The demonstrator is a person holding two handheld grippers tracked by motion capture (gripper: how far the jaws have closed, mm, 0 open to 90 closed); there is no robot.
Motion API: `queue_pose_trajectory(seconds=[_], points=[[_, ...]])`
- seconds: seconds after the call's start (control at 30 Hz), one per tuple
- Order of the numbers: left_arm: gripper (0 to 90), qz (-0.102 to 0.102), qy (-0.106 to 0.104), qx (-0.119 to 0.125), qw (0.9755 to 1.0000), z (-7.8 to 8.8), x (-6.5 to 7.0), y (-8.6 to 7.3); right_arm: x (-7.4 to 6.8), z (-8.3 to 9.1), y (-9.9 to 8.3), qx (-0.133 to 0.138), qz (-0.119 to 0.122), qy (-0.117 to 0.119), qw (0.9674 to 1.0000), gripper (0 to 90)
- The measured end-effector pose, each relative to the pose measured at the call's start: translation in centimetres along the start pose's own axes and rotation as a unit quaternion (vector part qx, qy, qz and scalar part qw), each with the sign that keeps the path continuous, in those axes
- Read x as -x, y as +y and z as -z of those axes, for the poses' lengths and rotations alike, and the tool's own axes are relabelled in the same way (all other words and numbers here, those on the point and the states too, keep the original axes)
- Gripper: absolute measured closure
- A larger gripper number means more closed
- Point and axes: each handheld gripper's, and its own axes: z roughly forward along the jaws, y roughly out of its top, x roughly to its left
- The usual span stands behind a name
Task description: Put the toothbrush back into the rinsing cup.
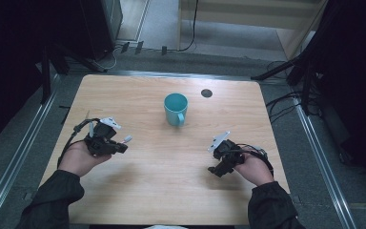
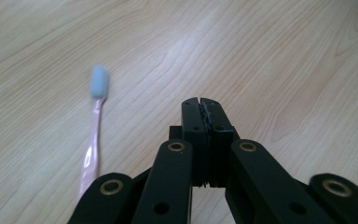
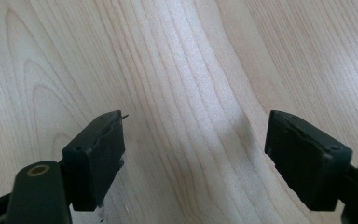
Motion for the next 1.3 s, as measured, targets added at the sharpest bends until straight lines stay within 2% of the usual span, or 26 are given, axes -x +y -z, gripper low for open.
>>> queue_pose_trajectory(seconds=[0.3,0.4,0.5,0.6,0.77,0.8,0.87,0.9,0.93,0.97,1.03,1.2,1.3], points=[[87.0,0.016,0.014,0.005,0.9998,1.9,-2.0,-2.1,0.1,-0.1,0.3,0.000,0.004,0.002,1.0000,19.9],[84.8,0.020,0.021,-0.001,0.9996,2.6,-2.3,-2.4,0.1,-0.1,0.3,0.002,0.005,0.002,1.0000,19.9],[83.5,0.023,0.028,-0.013,0.9993,3.0,-2.5,-2.6,0.1,0.0,0.3,0.002,0.005,0.001,1.0000,19.9],[81.0,0.027,0.037,-0.038,0.9982,3.3,-3.0,-2.9,0.1,-0.1,0.3,0.001,0.006,0.002,1.0000,19.9],[79.0,0.025,0.039,-0.060,0.9971,3.4,-3.4,-2.8,0.1,-0.1,0.3,-0.001,0.004,0.002,1.0000,19.9],[78.6,0.025,0.040,-0.076,0.9960,3.2,-3.6,-2.7,0.0,-0.1,0.3,-0.001,0.003,0.004,1.0000,19.9],[77.7,0.023,0.043,-0.086,0.9952,3.1,-3.7,-2.6,0.0,-0.1,0.3,-0.002,0.004,0.004,1.0000,19.9],[77.2,0.012,0.052,-0.110,0.9925,2.7,-3.9,-2.5,0.0,-0.2,0.3,-0.002,0.004,0.003,1.0000,19.9],[76.8,0.009,0.058,-0.120,0.9911,2.5,-4.0,-2.4,0.0,-0.2,0.3,-0.003,0.004,0.003,1.0000,19.9],[76.6,0.009,0.058,-0.120,0.9911,2.5,-4.0,-2.4,0.0,-0.2,0.3,-0.003,0.004,0.003,1.0000,19.9],[76.4,0.005,0.060,-0.133,0.9893,2.0,-4.2,-2.1,0.0,-0.2,0.2,-0.003,0.005,0.003,1.0000,19.9],[74.7,-0.002,0.052,-0.141,0.9886,1.3,-4.5,-1.8,0.0,-0.2,0.1,-0.004,0.004,0.003,1.0000,19.9],[74.3,-0.007,0.050,-0.153,0.9870,0.7,-4.7,-1.8,0.0,-0.1,0.0,-0.005,0.001,0.003,1.0000,19.8]])
